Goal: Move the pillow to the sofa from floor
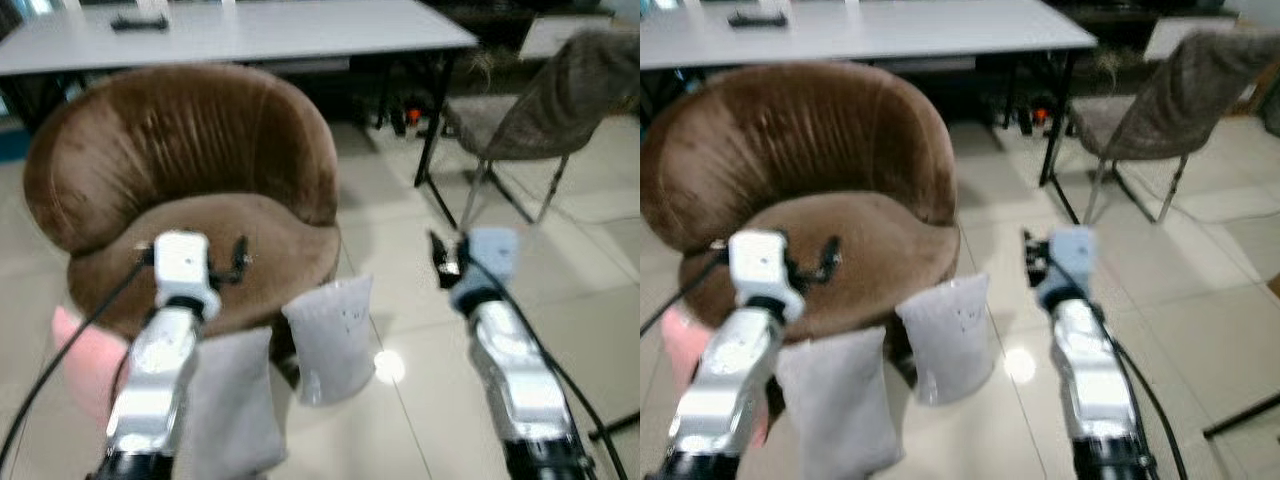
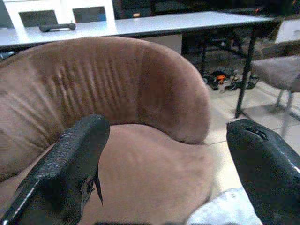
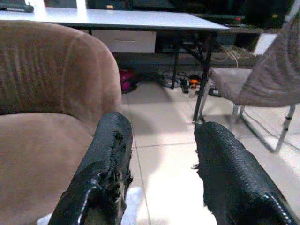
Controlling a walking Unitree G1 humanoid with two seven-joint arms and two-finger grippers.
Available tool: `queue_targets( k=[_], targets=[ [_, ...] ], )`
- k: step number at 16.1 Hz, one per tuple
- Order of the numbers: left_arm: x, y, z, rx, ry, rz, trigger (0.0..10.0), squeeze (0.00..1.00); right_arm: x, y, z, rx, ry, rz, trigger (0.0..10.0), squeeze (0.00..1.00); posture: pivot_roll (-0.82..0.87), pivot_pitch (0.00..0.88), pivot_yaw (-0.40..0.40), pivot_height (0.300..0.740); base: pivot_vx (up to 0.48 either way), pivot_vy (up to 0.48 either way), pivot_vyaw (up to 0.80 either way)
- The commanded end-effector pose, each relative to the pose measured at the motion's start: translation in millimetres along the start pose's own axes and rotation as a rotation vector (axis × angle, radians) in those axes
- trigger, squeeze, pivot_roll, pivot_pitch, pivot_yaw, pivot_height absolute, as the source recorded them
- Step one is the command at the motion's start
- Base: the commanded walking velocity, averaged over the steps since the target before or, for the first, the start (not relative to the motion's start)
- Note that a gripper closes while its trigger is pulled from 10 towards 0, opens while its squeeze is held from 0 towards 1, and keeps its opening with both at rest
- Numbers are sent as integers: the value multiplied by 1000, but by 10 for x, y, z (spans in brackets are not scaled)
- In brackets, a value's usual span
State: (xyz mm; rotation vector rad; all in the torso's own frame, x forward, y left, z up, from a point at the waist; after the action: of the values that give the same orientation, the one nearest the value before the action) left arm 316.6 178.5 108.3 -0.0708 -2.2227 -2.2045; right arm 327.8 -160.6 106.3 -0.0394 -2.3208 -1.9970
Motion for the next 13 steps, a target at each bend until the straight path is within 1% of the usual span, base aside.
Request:
queue_targets(
  k=[1, 3, 4, 8, 13],
  targets=[
    [-15, 20, -108, -21, -20, -10, 10000, 0, 8, 18, -114, 28, -19, -11, 10000, 0, 12, 0, 8, 740, 0, 0, 0],
    [-9, 44, -99, -34, -17, -27, 10000, 0, -4, 42, -82, 71, 0, -20, 10000, 0, 12, 0, 6, 740, 0, 0, 0],
    [-8, 47, -85, -31, -8, -25, 10000, 0, -14, 60, -47, 93, 14, -29, 10000, 0, 15, 0, 4, 740, 0, 0, 800],
    [-15, 67, -59, -28, 9, -34, 10000, 0, -36, 94, 28, 89, 49, -42, 10000, 0, 18, 0, -4, 740, 0, -480, 800],
    [-2, 66, -52, -32, 9, -34, 10000, 0, -46, 93, 33, 93, 45, -44, 10000, 0, 22, 0, -4, 740, 0, -480, 800]
  ],
)
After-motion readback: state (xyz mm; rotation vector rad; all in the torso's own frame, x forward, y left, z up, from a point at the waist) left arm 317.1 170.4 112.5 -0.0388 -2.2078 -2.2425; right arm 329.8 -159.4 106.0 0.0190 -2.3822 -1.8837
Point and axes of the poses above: a point about 5 cm out from each wrist's last joint towards the gripper, its own x axis pointing back from the gripper into the wrist, its own y axis along the axis of the wrist's last joint, z = x × y, the point moved 4 cm from there along -x, pointing out of the wrist towards the gripper, and after that the axes turned 5 degrees about x, right-handed, at the moved point
